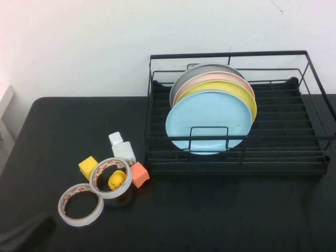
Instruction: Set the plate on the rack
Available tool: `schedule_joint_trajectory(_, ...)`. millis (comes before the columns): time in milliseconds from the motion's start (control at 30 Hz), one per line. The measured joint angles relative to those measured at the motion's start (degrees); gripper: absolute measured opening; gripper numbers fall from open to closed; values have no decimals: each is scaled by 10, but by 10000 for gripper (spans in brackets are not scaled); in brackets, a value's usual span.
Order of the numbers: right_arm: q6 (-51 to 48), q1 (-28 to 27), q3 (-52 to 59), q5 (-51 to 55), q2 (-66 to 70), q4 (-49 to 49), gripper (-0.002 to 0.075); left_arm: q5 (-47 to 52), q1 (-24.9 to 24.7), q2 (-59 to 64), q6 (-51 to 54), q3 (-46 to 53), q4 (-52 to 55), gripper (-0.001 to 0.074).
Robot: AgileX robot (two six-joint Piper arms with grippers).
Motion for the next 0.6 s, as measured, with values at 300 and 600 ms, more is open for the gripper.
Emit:
schedule_joint_trajectory(300, 0, 1, 0, 0, 0, 0, -2, -144, -9, -52, 18, 5, 1, -3)
schedule_joint_trajectory(600, 0, 3, 0, 0, 0, 0, -2, -61, 82, -187, -491, 31, 576, -3)
